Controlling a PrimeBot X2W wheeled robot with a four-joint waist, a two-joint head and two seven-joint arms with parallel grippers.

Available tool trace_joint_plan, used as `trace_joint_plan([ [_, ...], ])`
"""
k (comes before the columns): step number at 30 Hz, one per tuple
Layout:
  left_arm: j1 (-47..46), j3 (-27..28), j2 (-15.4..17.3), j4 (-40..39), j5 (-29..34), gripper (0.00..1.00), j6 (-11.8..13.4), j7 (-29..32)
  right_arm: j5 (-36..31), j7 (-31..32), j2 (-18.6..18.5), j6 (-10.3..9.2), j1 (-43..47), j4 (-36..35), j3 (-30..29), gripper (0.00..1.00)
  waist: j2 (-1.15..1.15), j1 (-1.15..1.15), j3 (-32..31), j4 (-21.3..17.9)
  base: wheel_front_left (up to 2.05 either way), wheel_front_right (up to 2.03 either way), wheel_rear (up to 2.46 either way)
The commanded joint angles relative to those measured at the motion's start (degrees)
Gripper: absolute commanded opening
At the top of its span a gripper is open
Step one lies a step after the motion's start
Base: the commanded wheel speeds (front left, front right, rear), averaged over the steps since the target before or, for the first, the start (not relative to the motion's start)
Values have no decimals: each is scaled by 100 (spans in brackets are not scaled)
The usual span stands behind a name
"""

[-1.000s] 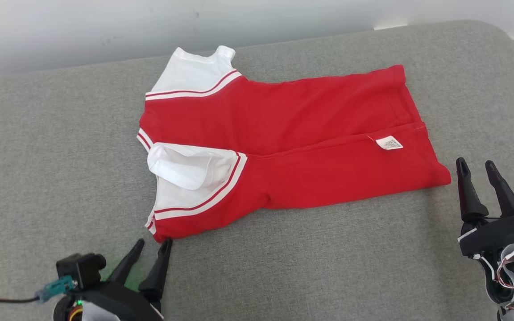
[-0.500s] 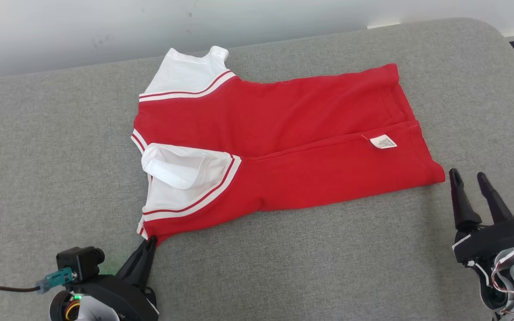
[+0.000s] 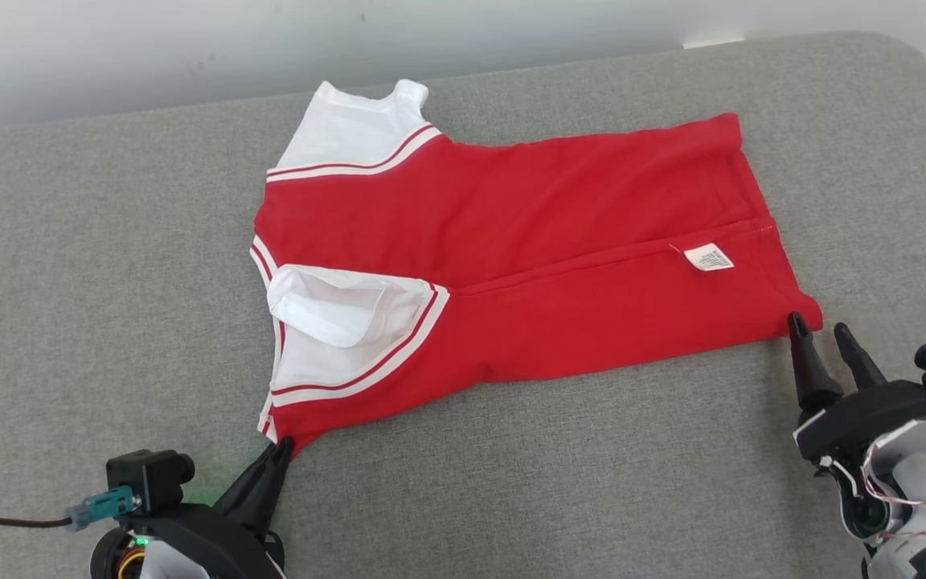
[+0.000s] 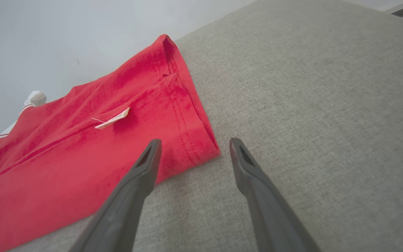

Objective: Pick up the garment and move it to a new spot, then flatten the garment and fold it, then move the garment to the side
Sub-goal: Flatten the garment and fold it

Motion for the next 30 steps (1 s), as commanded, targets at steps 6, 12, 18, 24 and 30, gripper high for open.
trace_joint_plan([
  [6,-73,-19,124,-100,89,0,49,90,520,-22,106,-3,-399,434,328,100,0,0,162,22,0,0,0],
  [12,-183,-46,132,-176,117,0,67,141,979,-9,125,-3,-698,808,737,27,0,0,286,42,0,0,0],
  [18,-174,-42,138,-287,71,0,70,148,1183,-8,31,-3,-797,771,951,0,0,0,288,22,0,0,0],
  [24,206,51,227,-663,-87,0,156,128,1156,-11,-212,-3,-541,454,978,0,0,0,125,-22,0,0,0],
  [30,770,120,259,-1189,-340,0,271,55,1153,-11,-562,-3,-70,56,849,0,0,0,-51,22,0,0,0],
])
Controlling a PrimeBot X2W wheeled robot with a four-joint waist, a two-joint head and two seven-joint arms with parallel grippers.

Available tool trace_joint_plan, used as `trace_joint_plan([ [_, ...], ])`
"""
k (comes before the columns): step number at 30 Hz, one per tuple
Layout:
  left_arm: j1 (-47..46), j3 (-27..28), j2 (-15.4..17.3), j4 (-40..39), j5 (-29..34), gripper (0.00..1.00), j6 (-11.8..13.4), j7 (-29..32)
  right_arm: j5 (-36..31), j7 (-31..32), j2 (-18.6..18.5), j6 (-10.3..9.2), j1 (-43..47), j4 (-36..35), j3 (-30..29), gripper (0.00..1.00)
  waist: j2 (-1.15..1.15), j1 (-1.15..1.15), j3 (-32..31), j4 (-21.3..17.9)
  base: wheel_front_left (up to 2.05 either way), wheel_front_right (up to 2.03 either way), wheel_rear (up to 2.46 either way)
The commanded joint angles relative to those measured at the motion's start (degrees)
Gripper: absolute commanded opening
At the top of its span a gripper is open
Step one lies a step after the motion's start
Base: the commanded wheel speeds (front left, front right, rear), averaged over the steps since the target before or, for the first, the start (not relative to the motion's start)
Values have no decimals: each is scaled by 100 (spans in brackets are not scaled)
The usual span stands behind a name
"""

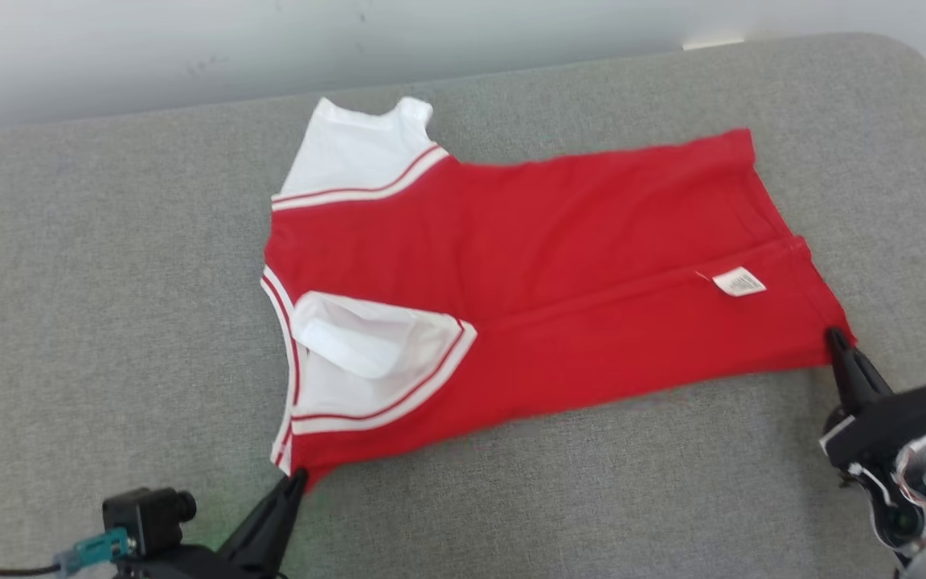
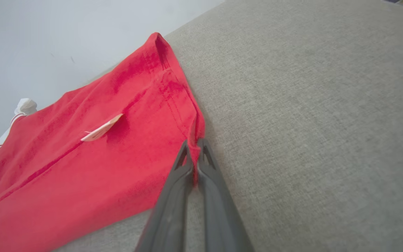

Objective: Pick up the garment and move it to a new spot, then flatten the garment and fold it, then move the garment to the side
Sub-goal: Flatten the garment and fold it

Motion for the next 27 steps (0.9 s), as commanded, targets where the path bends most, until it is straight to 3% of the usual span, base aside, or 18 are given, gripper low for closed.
trace_joint_plan([
  [1,220,10,53,-132,-106,0,28,-35,-19,1,-159,-3,249,-126,-84,0,0,0,-88,46,0,0,0],
  [11,960,-32,141,-647,-373,0,170,41,-193,1,-589,-3,1234,-737,-332,0,0,0,-260,62,0,0,0],
  [27,1377,-227,172,-781,-489,0,364,238,-470,1,-559,-3,2122,-1038,-761,0,0,0,-391,107,0,0,0],
])
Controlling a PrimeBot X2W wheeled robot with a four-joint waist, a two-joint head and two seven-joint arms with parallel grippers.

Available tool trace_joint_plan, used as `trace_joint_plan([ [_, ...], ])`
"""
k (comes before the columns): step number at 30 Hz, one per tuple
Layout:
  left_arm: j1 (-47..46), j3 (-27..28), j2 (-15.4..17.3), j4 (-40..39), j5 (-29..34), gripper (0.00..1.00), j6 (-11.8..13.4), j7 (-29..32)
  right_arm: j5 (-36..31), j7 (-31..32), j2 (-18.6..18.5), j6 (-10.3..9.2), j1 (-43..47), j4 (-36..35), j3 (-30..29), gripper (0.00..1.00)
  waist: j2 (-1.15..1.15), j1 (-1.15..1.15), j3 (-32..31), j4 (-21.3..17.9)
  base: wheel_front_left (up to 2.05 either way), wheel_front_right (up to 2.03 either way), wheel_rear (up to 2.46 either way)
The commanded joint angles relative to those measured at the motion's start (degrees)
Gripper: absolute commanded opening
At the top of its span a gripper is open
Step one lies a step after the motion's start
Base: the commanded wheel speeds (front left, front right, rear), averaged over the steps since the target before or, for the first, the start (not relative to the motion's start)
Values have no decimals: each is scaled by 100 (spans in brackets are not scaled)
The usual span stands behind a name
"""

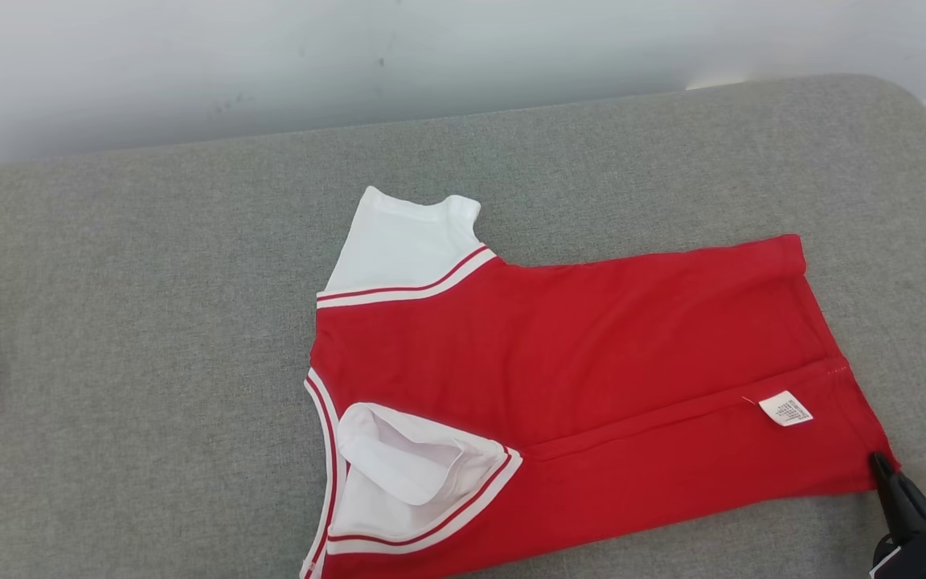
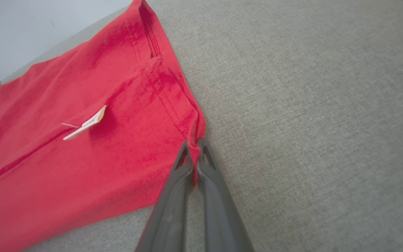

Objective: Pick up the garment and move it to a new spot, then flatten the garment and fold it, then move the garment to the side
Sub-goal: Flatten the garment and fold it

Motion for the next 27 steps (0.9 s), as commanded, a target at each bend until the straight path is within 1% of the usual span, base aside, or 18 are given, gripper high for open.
trace_joint_plan([
  [1,93,-16,30,31,-86,0,40,36,-32,1,14,-5,85,14,-42,0,0,0,-10,3,0,0,0],
  [2,94,-35,47,38,-57,0,31,57,-52,1,35,-5,104,31,-46,0,0,0,-15,0,0,0,0],
  [7,106,-80,-35,102,-61,0,189,143,20,1,122,-5,97,137,24,0,0,0,-75,9,0,0,0],
  [8,103,-86,-44,115,-49,5,222,154,27,1,128,-5,96,154,19,0,0,0,-88,10,0,0,0],
  [9,104,-87,-53,125,-34,28,253,152,4,2,128,-5,92,187,-1,22,0,0,-99,9,0,0,0],
  [10,107,-88,-58,132,-13,56,289,143,-47,1,120,-5,75,214,-66,100,0,0,-105,5,0,0,0],
  [11,108,-72,-80,129,9,100,308,99,-87,1,121,-5,69,224,-130,100,0,0,-111,4,0,0,0],
  [15,88,61,-97,61,43,100,446,-58,-481,2,119,-5,52,103,-525,100,0,0,-134,-21,0,0,0],
  [16,18,168,-16,-17,83,100,476,-111,-770,1,161,-5,58,-55,-772,100,0,0,-142,-48,0,0,0],
  [19,-252,367,115,-144,126,100,486,-109,-1203,2,283,-5,80,-354,-1102,100,0,0,-124,-88,0,0,0],
  [22,-743,513,244,-172,224,100,428,-19,-1554,1,411,-5,23,-653,-1269,100,0,0,-57,-126,0,0,0],
  [27,-2007,575,192,269,348,100,213,254,-1882,1,590,-5,-255,-955,-1219,100,0,0,155,-230,0,0,0],
])
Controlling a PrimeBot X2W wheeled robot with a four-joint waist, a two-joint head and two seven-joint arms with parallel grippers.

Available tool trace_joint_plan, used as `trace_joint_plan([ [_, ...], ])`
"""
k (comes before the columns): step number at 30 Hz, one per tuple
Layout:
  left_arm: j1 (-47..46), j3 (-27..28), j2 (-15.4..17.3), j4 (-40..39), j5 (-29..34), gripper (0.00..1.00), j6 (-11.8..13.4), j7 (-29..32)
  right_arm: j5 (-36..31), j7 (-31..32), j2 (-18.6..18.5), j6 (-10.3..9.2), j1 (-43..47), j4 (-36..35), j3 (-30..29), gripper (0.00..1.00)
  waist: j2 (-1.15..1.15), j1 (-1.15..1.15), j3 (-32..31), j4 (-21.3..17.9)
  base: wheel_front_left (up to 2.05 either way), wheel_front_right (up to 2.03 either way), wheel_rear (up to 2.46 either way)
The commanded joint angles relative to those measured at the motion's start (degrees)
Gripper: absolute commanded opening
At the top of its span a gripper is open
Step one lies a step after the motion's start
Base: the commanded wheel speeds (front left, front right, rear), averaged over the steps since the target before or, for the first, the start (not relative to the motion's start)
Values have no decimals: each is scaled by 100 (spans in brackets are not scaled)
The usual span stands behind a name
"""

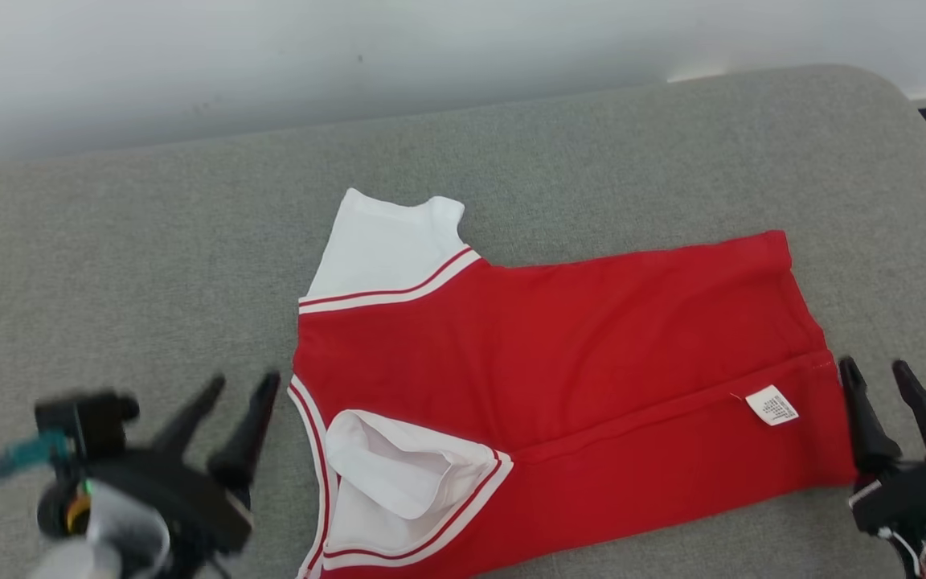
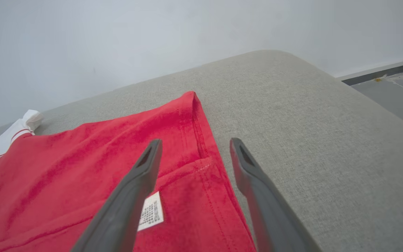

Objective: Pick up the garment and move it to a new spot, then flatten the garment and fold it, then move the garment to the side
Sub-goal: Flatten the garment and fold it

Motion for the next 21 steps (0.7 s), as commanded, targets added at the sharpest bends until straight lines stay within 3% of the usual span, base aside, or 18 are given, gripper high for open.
trace_joint_plan([
  [1,-413,6,-66,201,19,100,-125,89,-75,2,69,-3,-169,-61,52,100,0,0,178,-111,0,0,0],
  [7,-1852,-129,-179,1219,136,100,-508,507,-230,2,217,-3,-588,-116,252,100,0,0,549,-229,0,0,0],
  [14,-3638,-395,-271,2733,78,100,-1109,1494,-261,2,324,-4,-1143,-141,476,100,0,0,1145,-457,0,0,0],
  [21,-4731,-689,-425,3786,101,100,-1518,2277,-176,2,319,-4,-1449,-76,543,100,0,0,1582,-611,0,0,0],
])
